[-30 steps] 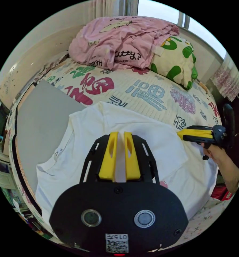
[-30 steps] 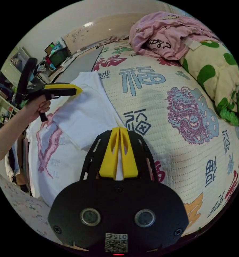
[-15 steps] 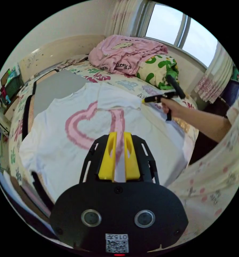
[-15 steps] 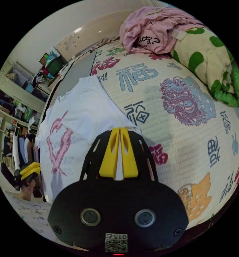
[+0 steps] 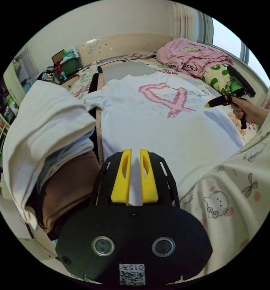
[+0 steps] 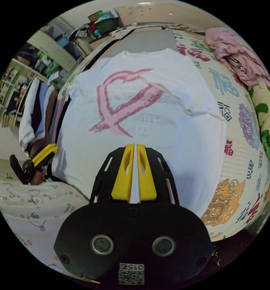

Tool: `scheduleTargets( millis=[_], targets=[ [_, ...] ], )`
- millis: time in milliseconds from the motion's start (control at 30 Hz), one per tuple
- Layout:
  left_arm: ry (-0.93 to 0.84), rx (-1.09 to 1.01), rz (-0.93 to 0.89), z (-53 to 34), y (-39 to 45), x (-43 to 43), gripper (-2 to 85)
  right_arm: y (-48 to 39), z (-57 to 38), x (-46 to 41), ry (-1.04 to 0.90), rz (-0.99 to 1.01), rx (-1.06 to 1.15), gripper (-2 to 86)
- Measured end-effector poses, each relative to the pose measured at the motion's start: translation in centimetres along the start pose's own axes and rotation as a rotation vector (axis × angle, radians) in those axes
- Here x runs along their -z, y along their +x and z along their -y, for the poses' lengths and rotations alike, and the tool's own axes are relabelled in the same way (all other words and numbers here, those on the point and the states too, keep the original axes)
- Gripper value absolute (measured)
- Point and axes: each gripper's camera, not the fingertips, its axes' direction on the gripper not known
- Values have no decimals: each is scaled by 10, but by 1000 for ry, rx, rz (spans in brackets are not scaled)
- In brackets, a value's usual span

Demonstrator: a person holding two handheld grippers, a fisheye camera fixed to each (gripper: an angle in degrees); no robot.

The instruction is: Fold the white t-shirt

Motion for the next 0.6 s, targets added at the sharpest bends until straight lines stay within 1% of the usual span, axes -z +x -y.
scheduleTargets(
  millis=[67,100,133,200,367,433,600],
  targets=[
    [11,13,36,-26,6,-2,51,-10,-8,-29,-54,-78,34,0],
    [-8,30,41,-43,8,-8,51,-15,-12,-48,-80,-153,63,-3],
    [-41,53,29,-60,9,-15,51,-17,-15,-55,-78,-179,89,-4],
    [13,79,-3,-86,11,-10,49,-20,-27,-79,-84,-231,174,-7],
    [79,74,-51,-135,25,-8,24,-4,-53,-119,-88,-222,185,-6],
    [126,103,-73,-162,27,-9,17,5,-61,-132,-88,-206,181,-5],
    [166,116,-111,-199,38,-12,11,38,-74,-169,-144,-120,119,-7]
  ],
)
